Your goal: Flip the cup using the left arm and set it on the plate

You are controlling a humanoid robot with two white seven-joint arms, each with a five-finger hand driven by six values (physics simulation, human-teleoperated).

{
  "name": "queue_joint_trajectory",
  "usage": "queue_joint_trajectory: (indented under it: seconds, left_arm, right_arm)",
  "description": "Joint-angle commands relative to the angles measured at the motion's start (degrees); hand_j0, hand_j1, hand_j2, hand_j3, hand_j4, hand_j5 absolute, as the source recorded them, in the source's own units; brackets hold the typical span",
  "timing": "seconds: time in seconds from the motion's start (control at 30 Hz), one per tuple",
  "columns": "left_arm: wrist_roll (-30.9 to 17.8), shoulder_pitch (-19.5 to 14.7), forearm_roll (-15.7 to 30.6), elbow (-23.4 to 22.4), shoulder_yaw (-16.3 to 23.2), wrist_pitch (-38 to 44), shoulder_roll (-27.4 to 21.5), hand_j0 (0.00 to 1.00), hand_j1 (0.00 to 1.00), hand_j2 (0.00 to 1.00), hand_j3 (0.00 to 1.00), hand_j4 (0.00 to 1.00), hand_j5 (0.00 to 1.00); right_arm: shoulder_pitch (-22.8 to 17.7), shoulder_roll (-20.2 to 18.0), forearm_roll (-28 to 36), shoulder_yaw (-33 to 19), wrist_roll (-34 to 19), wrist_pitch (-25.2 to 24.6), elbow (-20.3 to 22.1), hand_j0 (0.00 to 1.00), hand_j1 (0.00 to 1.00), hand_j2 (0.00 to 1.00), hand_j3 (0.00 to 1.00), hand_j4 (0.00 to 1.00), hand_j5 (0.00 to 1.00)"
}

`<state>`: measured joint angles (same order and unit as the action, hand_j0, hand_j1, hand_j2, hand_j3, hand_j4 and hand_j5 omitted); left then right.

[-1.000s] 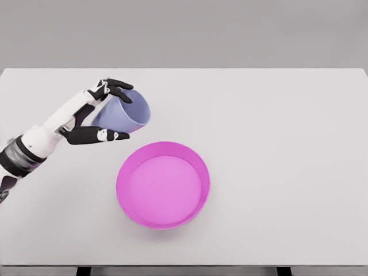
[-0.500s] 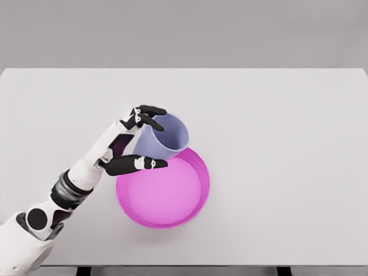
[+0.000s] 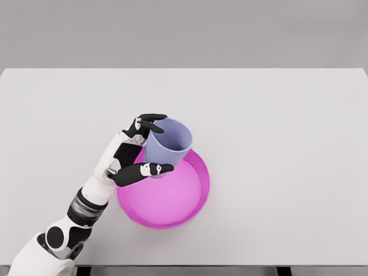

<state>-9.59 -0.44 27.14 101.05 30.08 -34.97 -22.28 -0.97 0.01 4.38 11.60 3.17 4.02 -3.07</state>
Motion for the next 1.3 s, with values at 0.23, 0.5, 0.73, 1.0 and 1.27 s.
queue_joint_trajectory:
  seconds: [0.23, 0.5, 0.73, 1.0, 1.27]
  left_arm:
    - [-0.34, -0.88, -0.77, -0.06, -1.34, -0.03, 1.80, 0.42, 0.42, 0.42, 0.42, 0.42, 0.42]
    - [0.10, 0.18, -0.60, 0.02, -3.89, -0.03, 5.58, 0.42, 0.42, 0.42, 0.42, 0.42, 0.42]
    - [-0.08, 0.53, -0.60, 0.02, -2.66, -0.03, 7.16, 0.57, 0.57, 0.57, 0.57, 0.57, 0.57]
    - [-0.08, 2.64, -0.60, 0.02, -2.92, -0.03, 6.28, 0.66, 0.66, 0.66, 0.66, 0.66, 0.66]
    - [-0.08, 3.60, -0.60, 0.02, -2.92, -0.03, 5.75, 0.78, 0.78, 0.78, 0.78, 0.78, 0.78]
  right_arm:
    - [0.00, -0.01, 0.01, 0.00, -0.01, 0.02, 0.00, 1.00, 1.00, 1.00, 1.00, 1.00, 1.00]
    - [0.00, -0.01, 0.01, 0.00, -0.01, 0.02, 0.00, 1.00, 1.00, 1.00, 1.00, 1.00, 1.00]
    - [0.00, -0.01, 0.01, 0.00, -0.01, 0.02, 0.00, 1.00, 1.00, 1.00, 1.00, 1.00, 1.00]
    - [0.00, -0.01, 0.01, 0.00, -0.01, 0.02, 0.00, 1.00, 1.00, 1.00, 1.00, 1.00, 1.00]
    - [0.00, -0.01, 0.01, 0.00, -0.01, -0.07, 0.00, 1.00, 1.00, 1.00, 1.00, 1.00, 1.00]
